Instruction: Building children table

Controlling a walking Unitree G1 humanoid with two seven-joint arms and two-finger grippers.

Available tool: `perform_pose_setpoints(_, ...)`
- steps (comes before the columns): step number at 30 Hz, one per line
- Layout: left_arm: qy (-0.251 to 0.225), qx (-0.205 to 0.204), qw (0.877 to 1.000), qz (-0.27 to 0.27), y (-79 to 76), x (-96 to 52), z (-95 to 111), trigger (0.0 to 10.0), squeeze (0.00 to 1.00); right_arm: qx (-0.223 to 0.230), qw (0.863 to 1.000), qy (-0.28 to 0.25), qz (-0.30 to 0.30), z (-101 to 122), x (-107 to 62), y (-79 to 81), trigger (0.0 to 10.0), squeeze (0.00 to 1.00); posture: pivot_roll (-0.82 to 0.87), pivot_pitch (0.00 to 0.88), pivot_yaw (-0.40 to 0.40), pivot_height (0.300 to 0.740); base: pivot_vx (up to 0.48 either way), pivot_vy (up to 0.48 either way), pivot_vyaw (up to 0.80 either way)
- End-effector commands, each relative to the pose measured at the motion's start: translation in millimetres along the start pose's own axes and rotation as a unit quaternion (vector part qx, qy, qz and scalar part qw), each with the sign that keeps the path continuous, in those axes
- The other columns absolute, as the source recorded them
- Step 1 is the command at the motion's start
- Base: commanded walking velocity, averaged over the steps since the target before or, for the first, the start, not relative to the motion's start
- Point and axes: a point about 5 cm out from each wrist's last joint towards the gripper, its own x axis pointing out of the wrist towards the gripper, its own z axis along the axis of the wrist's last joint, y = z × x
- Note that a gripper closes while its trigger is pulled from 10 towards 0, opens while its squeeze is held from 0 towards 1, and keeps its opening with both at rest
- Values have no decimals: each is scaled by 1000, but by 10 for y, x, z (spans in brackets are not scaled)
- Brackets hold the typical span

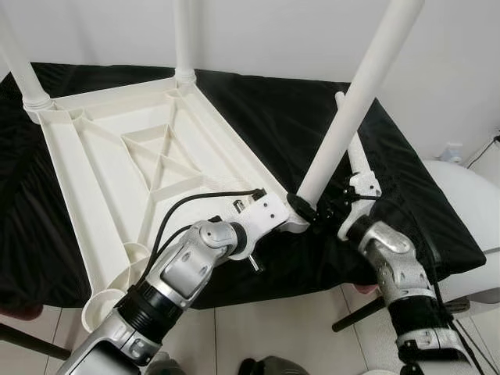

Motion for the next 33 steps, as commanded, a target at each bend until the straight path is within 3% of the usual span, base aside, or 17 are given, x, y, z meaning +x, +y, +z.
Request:
perform_pose_setpoints(1,-18,16,999,-23,-18,14,114,10000,0,-5,1000,-1,12,15,-23,-69,10000,0,42,0,-97,740,0,0,0)
perform_pose_setpoints(9,-20,18,999,-23,-7,17,134,10000,0,-28,998,3,59,37,99,-91,10000,0,47,0,-97,740,0,0,0)
perform_pose_setpoints(10,-20,18,999,-22,-7,18,135,10000,0,-30,997,6,65,35,111,-92,7059,0,51,0,-99,740,0,0,0)
perform_pose_setpoints(12,-20,18,999,-22,-6,20,135,10000,0,-31,997,7,68,32,117,-93,7059,0,51,0,-99,740,0,0,0)
perform_pose_setpoints(13,-21,18,999,-22,-7,19,138,10000,0,-32,997,10,73,26,124,-97,4627,0,52,0,-100,740,0,0,0)
perform_pose_setpoints(14,-21,18,999,-21,-6,19,140,10000,0,-33,996,12,79,22,126,-102,2941,0,51,0,-101,740,0,0,0)
perform_pose_setpoints(15,-21,18,999,-21,-5,20,141,10000,0,-33,996,13,82,19,125,-105,2941,0,51,0,-102,740,0,0,0)
perform_pose_setpoints(17,-24,17,999,-19,2,25,156,10000,0,-31,996,18,87,-4,90,-135,0,0,50,0,-103,740,0,0,0)
perform_pose_setpoints(25,-26,16,999,-19,-4,33,163,10000,0,-27,996,21,86,-36,37,-148,0,0,43,0,-104,740,0,0,0)
perform_pose_setpoints(26,-26,16,999,-21,-20,36,159,10000,0,-22,997,16,77,-56,12,-155,10000,0,42,0,-107,740,0,0,0)
perform_pose_setpoints(33,-25,15,999,-25,-52,38,143,10000,0,0,999,-19,31,-44,19,-94,10000,0,44,0,-115,740,0,0,0)
